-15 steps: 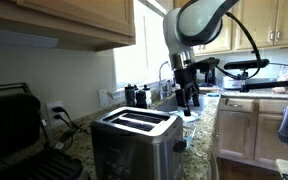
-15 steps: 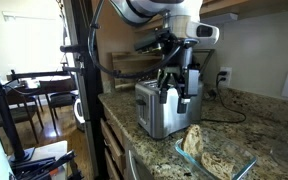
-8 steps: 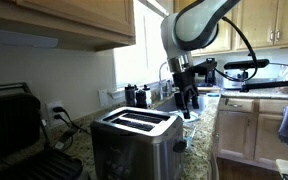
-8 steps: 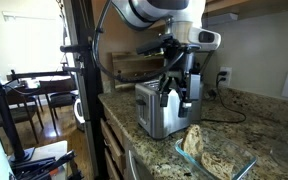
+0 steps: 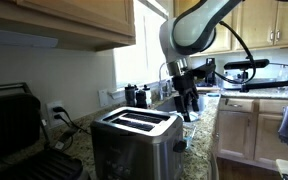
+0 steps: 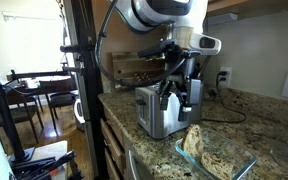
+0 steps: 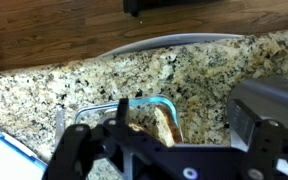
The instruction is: Put the bread in the toaster
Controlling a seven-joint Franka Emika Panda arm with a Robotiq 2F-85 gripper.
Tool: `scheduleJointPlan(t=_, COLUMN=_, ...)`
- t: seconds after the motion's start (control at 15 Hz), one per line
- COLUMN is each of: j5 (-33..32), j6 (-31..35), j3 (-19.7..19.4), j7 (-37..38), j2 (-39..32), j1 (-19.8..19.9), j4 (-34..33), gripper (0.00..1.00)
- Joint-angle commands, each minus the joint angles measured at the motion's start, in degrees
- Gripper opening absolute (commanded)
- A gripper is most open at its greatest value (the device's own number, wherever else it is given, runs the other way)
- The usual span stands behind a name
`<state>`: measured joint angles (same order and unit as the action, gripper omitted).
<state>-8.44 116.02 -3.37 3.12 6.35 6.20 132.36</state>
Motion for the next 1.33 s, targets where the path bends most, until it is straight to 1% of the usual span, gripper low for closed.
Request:
scheduleJointPlan(t=0.0, j5=-0.5, j6=0.8, j3=-0.6, j7=0.6, j2=-2.5, j1=-0.1, j4=-1.8, gripper=1.0)
scheduleJointPlan(t=0.33, j5=-0.5, j6=-0.1, j3=-0.9, j7=0.6, j2=-5.6, j1=-0.2, j4=-4.6, gripper=1.0)
scheduleJointPlan(t=0.4, j5=0.0, j6=-0.1, j3=-0.8, j7=0.0, j2=-4.6, j1=-0.4, j4=-3.5, gripper=1.0)
scheduleJointPlan(t=0.6, j5=0.0, j6=-0.1, j3=-0.8, j7=0.0, j2=-5.8, j1=-0.4, j4=-4.5, gripper=1.0)
scheduleJointPlan(t=1.27, j5=0.3, j6=0.1, j3=-0.9, j7=0.0, j2=-6.2, j1=-0.4, j4=-5.0, gripper=1.0)
